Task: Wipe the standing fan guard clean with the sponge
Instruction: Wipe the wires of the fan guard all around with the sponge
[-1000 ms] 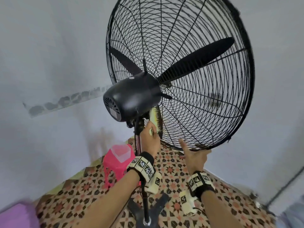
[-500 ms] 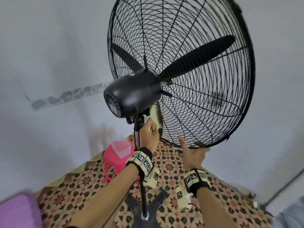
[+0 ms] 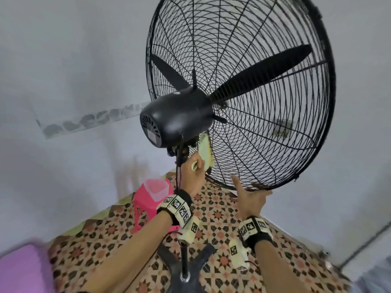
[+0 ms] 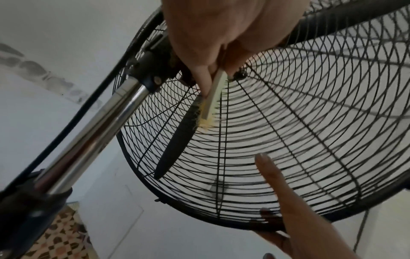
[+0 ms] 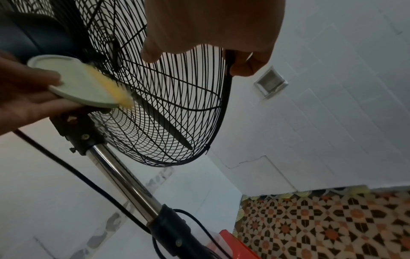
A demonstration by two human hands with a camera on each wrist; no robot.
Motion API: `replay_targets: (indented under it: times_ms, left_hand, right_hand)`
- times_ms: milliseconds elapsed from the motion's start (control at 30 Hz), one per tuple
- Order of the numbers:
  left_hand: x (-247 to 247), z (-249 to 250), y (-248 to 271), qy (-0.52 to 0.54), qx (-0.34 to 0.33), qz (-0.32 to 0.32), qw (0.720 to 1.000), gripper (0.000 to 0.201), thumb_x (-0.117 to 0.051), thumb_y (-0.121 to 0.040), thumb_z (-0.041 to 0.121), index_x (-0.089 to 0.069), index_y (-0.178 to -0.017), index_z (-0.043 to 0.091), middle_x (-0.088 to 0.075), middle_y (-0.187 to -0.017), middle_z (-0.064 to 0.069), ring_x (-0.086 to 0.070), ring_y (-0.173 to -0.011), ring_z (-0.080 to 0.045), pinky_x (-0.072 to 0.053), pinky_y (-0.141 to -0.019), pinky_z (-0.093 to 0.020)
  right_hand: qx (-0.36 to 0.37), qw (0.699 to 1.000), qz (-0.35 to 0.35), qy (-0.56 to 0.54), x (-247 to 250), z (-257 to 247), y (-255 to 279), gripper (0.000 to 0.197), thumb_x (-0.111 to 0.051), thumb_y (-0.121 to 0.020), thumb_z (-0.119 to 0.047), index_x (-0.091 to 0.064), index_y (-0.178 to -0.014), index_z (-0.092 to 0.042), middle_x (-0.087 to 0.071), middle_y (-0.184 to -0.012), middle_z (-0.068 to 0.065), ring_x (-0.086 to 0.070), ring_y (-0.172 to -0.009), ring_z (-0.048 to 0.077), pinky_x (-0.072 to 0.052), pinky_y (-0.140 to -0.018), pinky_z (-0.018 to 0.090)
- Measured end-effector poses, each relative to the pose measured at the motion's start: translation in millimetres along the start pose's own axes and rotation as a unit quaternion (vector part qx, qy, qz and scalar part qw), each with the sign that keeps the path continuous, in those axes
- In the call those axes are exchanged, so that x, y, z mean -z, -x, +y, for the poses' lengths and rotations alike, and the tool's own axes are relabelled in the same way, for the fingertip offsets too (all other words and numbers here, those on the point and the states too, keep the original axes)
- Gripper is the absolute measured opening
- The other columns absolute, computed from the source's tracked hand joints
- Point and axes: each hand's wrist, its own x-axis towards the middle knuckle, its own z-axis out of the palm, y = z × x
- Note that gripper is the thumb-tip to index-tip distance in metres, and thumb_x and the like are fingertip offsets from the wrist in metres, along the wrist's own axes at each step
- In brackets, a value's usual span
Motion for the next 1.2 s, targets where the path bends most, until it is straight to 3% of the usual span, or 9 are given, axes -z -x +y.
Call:
replay_targets:
  times_ms: [200,333,433,500,667,733,833,1000,1200]
  left_hand:
    - [1.0,12.6,7.4,0.042,-0.024,0.044,0.998,0.046,-0.049,-0.09,-0.02,-0.037,-0.073,0.021,-0.042,-0.067,0.014,-0.045,-0.068,-0.01,-0.04,-0.071,-0.019]
    - [-3.1,1.9,19.5,0.024,0.003,0.013,1.0,0.046,-0.052,-0.091,-0.014,-0.039,-0.071,0.025,-0.043,-0.067,0.012,-0.041,-0.063,-0.008,-0.04,-0.065,-0.028]
    - [-1.3,-3.8,39.4,0.016,0.033,-0.015,0.999,0.045,-0.052,-0.09,-0.018,-0.039,-0.071,0.021,-0.049,-0.072,0.013,-0.048,-0.066,-0.004,-0.044,-0.068,-0.024]
    - [4.8,-0.8,29.0,0.028,0.064,0.001,0.998,0.04,-0.054,-0.095,-0.01,-0.04,-0.073,0.02,-0.057,-0.084,0.01,-0.057,-0.071,-0.002,-0.054,-0.069,-0.034]
    - [12.1,8.7,15.5,0.045,0.06,0.03,0.997,0.027,-0.056,-0.095,0.015,-0.04,-0.074,0.021,-0.047,-0.082,-0.02,-0.045,-0.066,-0.024,-0.048,-0.069,-0.044]
    - [-2.4,3.3,37.3,0.044,0.083,0.0,0.996,0.03,-0.057,-0.097,0.007,-0.04,-0.074,0.017,-0.05,-0.081,-0.011,-0.056,-0.075,-0.018,-0.059,-0.07,-0.04]
    - [-11.4,-4.4,62.3,0.044,0.109,-0.013,0.993,0.036,-0.054,-0.095,-0.013,-0.04,-0.073,0.013,-0.05,-0.084,0.002,-0.059,-0.08,0.006,-0.05,-0.07,-0.01]
    - [3.1,-5.5,43.5,0.092,0.084,0.023,0.992,0.031,-0.056,-0.1,-0.003,-0.044,-0.077,0.015,-0.051,-0.076,0.008,-0.052,-0.069,-0.014,-0.05,-0.066,-0.026]
    - [-21.5,-15.0,69.9,0.074,0.086,-0.024,0.993,0.036,-0.055,-0.101,-0.005,-0.041,-0.074,0.015,-0.048,-0.071,0.013,-0.048,-0.066,0.001,-0.046,-0.064,-0.014]
  right_hand:
    - [0.005,1.0,-0.022,-0.001,0.7,-3.2,6.5,0.144,-0.079,-0.071,-0.068,0.01,-0.155,0.007,-0.047,-0.151,0.018,-0.048,-0.136,0.032,-0.033,-0.107,0.027]
    - [0.019,1.0,-0.007,-0.003,-0.1,-2.8,3.1,0.154,-0.077,-0.058,-0.084,0.003,-0.155,0.004,-0.05,-0.149,0.016,-0.051,-0.134,0.033,-0.043,-0.113,0.04]
    - [-0.001,1.0,-0.012,0.002,3.0,-1.0,2.4,0.156,-0.074,-0.055,-0.088,0.004,-0.155,0.003,-0.05,-0.148,0.018,-0.049,-0.135,0.034,-0.043,-0.113,0.041]
    - [0.004,1.0,-0.021,0.012,3.3,-0.3,2.7,0.159,-0.072,-0.056,-0.09,0.01,-0.155,0.004,-0.046,-0.152,0.018,-0.046,-0.138,0.033,-0.041,-0.115,0.044]
    - [-0.003,0.999,-0.026,0.021,-2.0,2.3,4.6,0.161,-0.071,-0.055,-0.091,0.014,-0.155,0.003,-0.046,-0.153,0.018,-0.044,-0.14,0.032,-0.039,-0.117,0.043]
    - [-0.004,1.0,-0.019,-0.002,-1.2,2.5,2.5,0.158,-0.076,-0.056,-0.085,0.01,-0.156,0.001,-0.044,-0.153,0.017,-0.043,-0.14,0.032,-0.035,-0.117,0.037]
    - [-0.008,1.0,-0.007,-0.027,2.1,3.2,-1.0,0.151,-0.082,-0.059,-0.075,0.003,-0.157,0.002,-0.043,-0.153,0.017,-0.042,-0.141,0.032,-0.031,-0.112,0.029]
    - [0.017,0.999,-0.016,-0.022,-1.1,2.7,2.7,0.146,-0.081,-0.06,-0.077,-0.002,-0.155,-0.001,-0.045,-0.153,0.014,-0.044,-0.139,0.029,-0.031,-0.11,0.026]
    - [0.008,1.0,0.004,-0.014,0.7,2.7,-0.9,0.138,-0.083,-0.054,-0.078,-0.016,-0.148,-0.002,-0.052,-0.143,0.015,-0.05,-0.132,0.032,-0.042,-0.113,0.038]
